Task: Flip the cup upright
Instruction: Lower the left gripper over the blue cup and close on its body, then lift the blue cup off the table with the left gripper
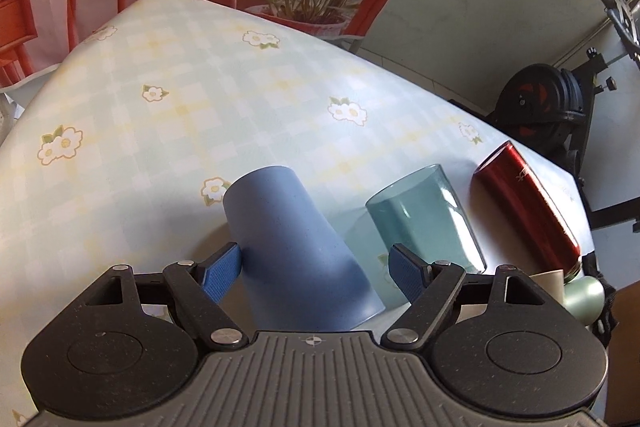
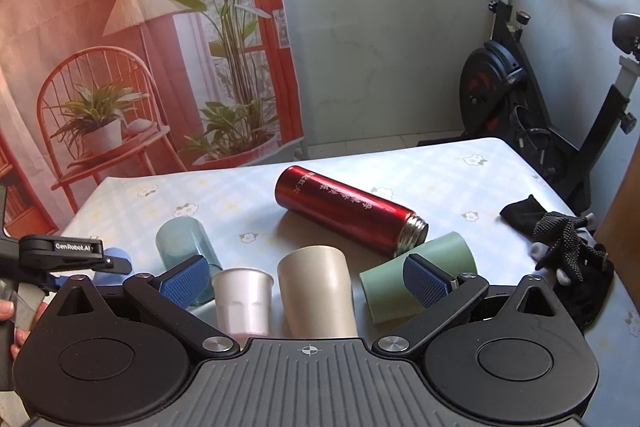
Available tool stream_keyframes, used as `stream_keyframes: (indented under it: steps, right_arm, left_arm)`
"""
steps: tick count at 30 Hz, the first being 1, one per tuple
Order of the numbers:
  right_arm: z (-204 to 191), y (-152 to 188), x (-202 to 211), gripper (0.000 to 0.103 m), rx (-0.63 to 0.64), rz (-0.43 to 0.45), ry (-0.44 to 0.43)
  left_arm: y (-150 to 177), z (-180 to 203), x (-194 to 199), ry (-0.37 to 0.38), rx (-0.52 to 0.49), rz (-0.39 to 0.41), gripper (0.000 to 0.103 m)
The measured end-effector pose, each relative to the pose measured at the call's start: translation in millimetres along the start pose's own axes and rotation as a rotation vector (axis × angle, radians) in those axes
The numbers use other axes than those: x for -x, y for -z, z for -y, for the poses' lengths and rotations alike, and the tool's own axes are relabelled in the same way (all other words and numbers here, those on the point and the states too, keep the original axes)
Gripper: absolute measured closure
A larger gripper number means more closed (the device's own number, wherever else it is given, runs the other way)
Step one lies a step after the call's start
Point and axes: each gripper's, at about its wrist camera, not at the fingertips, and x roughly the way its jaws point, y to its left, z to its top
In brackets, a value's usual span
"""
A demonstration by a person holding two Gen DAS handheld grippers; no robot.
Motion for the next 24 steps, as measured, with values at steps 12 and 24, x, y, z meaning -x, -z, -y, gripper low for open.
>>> stream_keyframes:
  steps: [12,24]
  right_arm:
    - [-1.2,2.0,11.6,0.001,0.0,0.011,-0.013]
    - [-5.5,18.8,39.1,0.001,0.003,0.028,-0.047]
  left_arm:
    - [12.6,5.0,-0.3,-0.016,-0.072,-0.052,0.029]
    - [87.6,14.0,51.3,0.044,-0.119,-0.072,0.03]
